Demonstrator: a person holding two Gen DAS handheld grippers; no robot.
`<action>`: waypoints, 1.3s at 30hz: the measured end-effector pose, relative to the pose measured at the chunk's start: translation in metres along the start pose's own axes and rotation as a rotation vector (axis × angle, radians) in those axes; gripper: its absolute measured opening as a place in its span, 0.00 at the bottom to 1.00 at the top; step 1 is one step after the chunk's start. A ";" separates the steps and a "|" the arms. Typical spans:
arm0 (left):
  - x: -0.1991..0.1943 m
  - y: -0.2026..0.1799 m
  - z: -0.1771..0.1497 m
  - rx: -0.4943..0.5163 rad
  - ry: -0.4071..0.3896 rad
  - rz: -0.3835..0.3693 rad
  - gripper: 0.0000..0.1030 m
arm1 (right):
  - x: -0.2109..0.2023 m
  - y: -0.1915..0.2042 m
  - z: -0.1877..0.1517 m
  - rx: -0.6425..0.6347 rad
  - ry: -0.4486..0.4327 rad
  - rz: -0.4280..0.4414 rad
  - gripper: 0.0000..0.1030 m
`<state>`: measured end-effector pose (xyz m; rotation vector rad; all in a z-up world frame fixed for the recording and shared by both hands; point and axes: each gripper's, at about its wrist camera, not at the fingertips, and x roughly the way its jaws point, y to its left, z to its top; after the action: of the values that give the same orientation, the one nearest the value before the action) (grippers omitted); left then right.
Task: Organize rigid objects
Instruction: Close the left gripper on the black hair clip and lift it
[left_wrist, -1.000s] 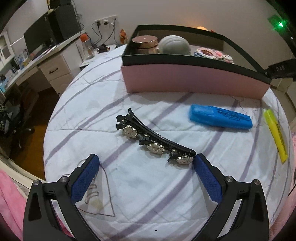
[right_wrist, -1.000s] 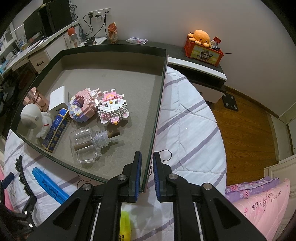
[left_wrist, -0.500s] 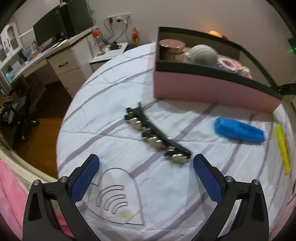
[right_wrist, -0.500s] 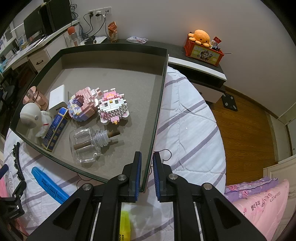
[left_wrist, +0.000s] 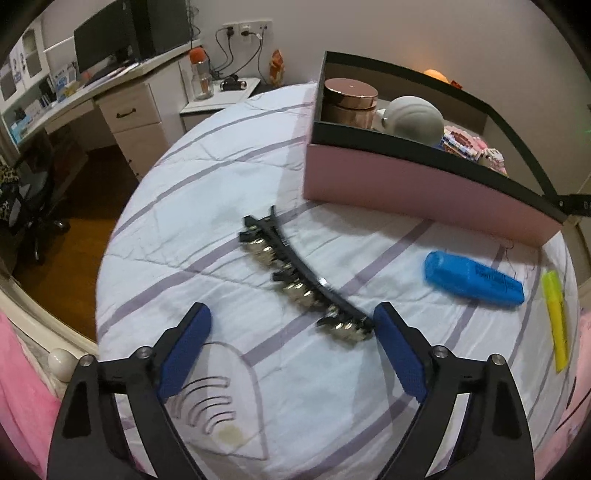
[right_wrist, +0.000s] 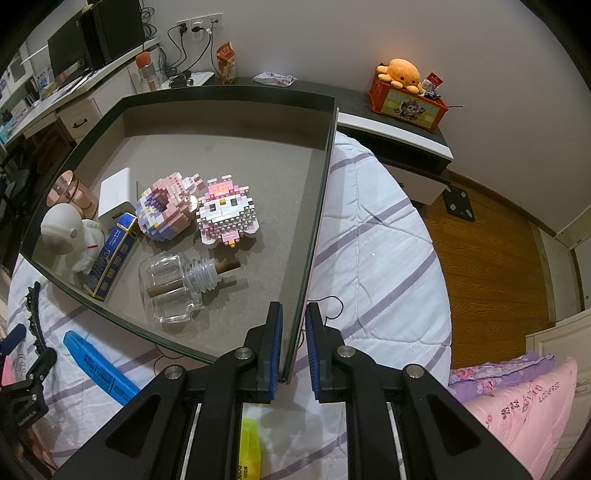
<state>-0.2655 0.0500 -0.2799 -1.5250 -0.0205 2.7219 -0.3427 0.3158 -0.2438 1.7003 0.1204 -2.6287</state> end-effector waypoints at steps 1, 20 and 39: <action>-0.002 0.002 0.000 0.003 0.000 0.000 0.87 | 0.000 0.000 0.000 0.000 0.000 0.000 0.13; -0.003 0.032 0.007 -0.027 -0.009 -0.038 0.55 | -0.002 0.002 -0.003 -0.003 0.007 -0.001 0.13; -0.028 0.019 0.034 0.074 -0.094 -0.114 0.16 | -0.005 0.004 -0.003 -0.009 0.013 -0.007 0.14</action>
<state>-0.2804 0.0300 -0.2383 -1.3336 -0.0077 2.6703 -0.3378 0.3119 -0.2409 1.7175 0.1391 -2.6185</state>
